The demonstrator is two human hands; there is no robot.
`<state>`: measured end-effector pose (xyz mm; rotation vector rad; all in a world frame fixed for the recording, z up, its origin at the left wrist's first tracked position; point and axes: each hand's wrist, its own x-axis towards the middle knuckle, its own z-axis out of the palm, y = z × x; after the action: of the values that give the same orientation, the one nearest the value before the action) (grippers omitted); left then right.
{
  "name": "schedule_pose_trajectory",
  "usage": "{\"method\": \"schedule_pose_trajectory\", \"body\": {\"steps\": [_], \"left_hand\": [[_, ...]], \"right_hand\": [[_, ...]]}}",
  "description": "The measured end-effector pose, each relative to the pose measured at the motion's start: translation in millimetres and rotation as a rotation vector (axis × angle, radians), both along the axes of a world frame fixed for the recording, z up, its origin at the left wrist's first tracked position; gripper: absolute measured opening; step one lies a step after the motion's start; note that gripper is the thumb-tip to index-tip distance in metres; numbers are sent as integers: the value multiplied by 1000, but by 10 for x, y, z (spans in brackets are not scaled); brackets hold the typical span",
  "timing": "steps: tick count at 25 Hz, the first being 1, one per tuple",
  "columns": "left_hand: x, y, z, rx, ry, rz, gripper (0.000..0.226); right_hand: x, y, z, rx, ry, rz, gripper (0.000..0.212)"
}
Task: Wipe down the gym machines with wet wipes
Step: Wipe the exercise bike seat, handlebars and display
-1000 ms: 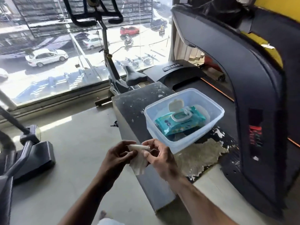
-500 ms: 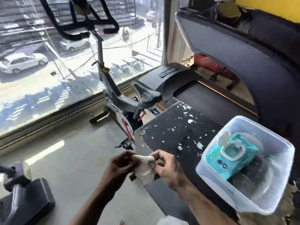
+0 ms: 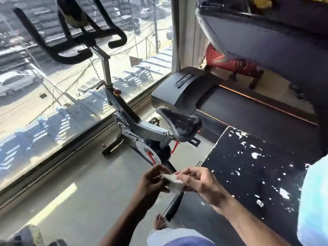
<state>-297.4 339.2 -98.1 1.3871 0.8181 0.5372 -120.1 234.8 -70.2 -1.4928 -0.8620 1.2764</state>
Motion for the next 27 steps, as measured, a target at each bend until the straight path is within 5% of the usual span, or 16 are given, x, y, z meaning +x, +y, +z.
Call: {"method": "schedule_pose_trajectory", "body": {"steps": [4,6,8,11,16,20,23,27], "left_hand": [[78,946,-93,175,169,-160,34],[156,1475,-183,523,309,-228,41],[352,1971,-317,813,404,-287,57],[792,2483,-414,903,602,-467,72],[1531,3455,-726,1241,607,-724,85],[1743,3940,-1025,1333,477,-940,110],[1774,4076,-1079,1329,377,-1041,109],[1832,4249,-1087,1346,271,-1133,97]], "right_hand": [[57,710,-35,44,-346,-116,24],[261,1035,-171,71,-575,-237,37],[588,1316,-397,113,-866,-437,16],[1142,1655,-611,135,-1189,-675,8],[1065,2224,-1108,-240,-1234,-554,36],[476,2411,-1271,-504,-1311,-483,82],[466,2661,-1184,-627,-1319,-565,81],[882,3112,-1129,-735,-1303,-396,82]]}}
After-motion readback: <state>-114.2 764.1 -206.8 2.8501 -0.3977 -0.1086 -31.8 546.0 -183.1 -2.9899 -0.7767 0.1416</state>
